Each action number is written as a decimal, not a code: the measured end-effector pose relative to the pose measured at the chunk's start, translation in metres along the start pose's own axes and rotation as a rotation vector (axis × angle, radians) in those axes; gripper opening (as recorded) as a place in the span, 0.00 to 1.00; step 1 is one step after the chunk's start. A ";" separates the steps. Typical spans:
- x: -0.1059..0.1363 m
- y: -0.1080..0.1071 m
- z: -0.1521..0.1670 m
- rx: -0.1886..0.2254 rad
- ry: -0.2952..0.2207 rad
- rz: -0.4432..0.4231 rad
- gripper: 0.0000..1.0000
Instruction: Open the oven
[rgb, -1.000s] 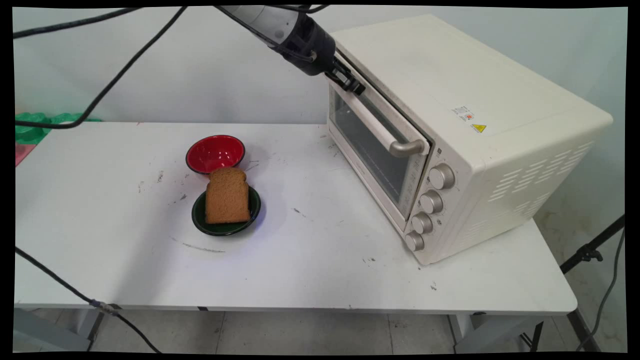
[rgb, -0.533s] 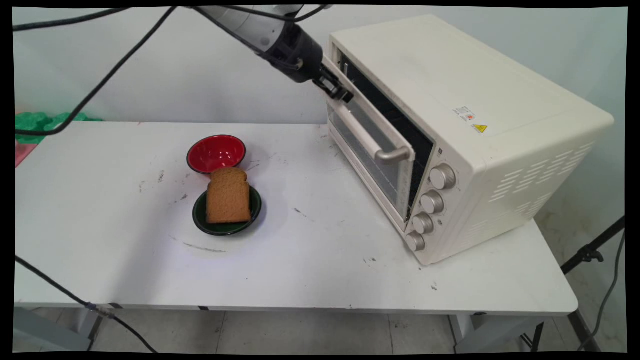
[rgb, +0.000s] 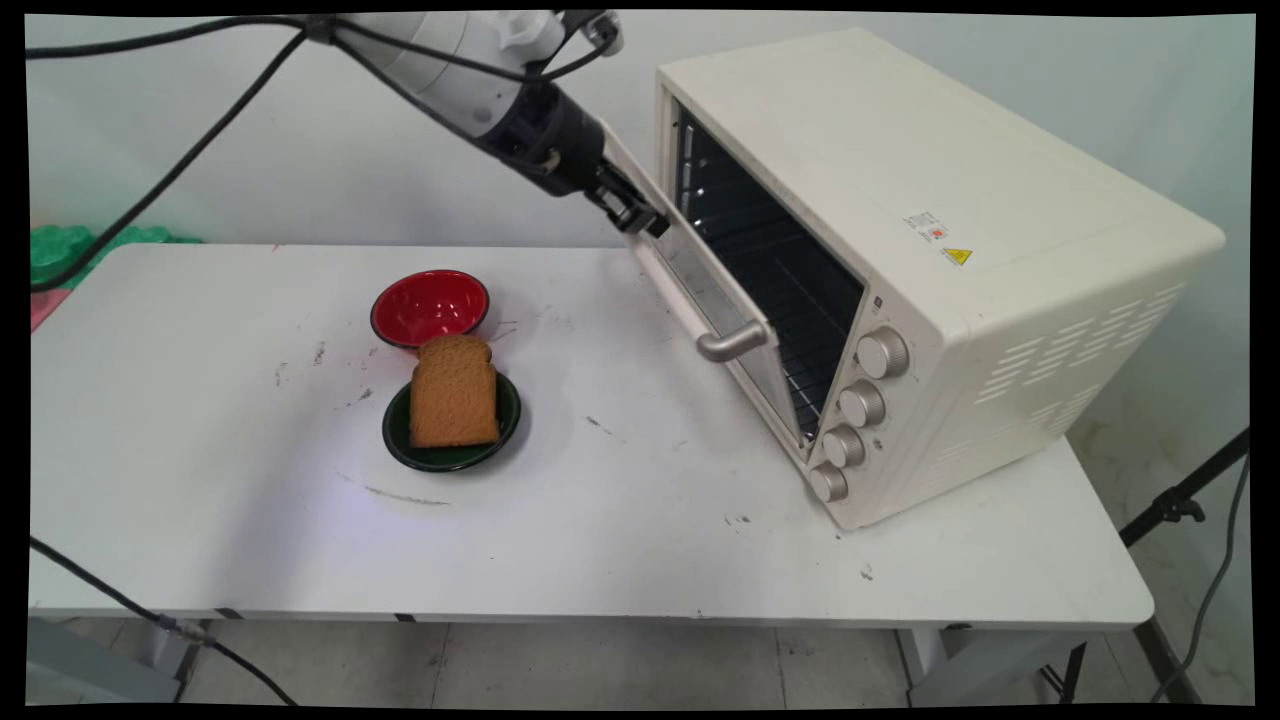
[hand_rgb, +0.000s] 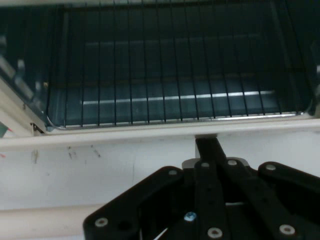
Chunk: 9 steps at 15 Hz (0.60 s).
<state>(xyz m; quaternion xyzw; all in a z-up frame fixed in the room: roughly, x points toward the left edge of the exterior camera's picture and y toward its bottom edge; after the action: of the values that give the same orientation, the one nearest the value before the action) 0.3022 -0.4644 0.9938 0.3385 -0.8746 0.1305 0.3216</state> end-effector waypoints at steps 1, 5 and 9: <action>-0.005 0.000 -0.002 -0.003 -0.001 0.003 0.00; -0.026 -0.001 -0.009 -0.008 0.003 0.007 0.00; -0.051 -0.003 -0.015 -0.009 0.008 0.010 0.00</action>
<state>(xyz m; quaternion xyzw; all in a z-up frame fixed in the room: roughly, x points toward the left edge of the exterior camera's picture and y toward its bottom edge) 0.3398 -0.4340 0.9719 0.3320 -0.8757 0.1295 0.3260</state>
